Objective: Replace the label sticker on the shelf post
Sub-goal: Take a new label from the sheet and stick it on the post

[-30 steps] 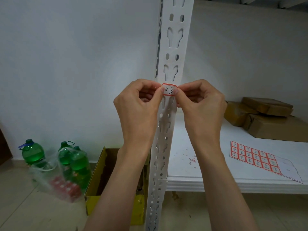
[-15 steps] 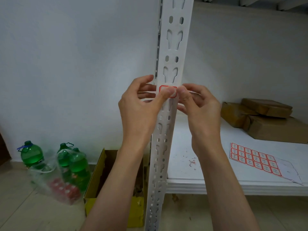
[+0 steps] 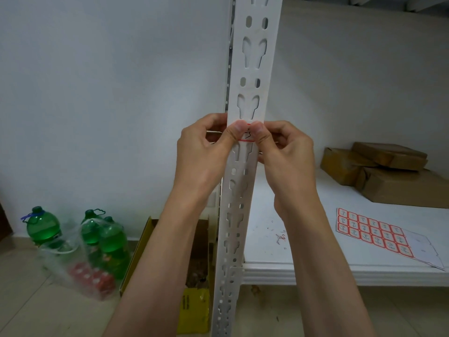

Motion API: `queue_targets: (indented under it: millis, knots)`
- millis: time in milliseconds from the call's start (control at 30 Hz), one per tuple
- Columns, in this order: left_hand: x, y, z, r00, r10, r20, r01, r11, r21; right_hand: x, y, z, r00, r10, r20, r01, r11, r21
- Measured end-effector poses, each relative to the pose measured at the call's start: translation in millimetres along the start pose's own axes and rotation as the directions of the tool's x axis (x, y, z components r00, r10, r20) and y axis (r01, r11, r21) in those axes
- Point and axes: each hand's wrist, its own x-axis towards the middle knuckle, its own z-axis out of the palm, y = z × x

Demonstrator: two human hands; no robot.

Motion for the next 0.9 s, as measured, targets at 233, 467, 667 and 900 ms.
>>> queue_targets:
  millis: [233,467,667,900]
  knots:
    - [-2,-4,-1,1.000,-0.016,0.001,0.016,0.999,-0.052,-5,-4,-8,0.993,0.055,0.102,-0.067,0.991,0.118]
    - [-3,-5,-10,0.992,-0.017,0.127,0.033,0.993,-0.118,-5,1,1,1.000,-0.013,-0.004,0.013,1.000,0.017]
    - [-6,0,-2,0.998,0.000,0.064,-0.003,0.999,0.042,-6,0,-12,0.990,0.040,0.136,-0.060,0.987,0.150]
    - [-8,4,7,1.000,0.011,0.004,-0.012,0.992,0.122,-12,0,7,0.999,-0.006,-0.035,0.007,1.000,0.028]
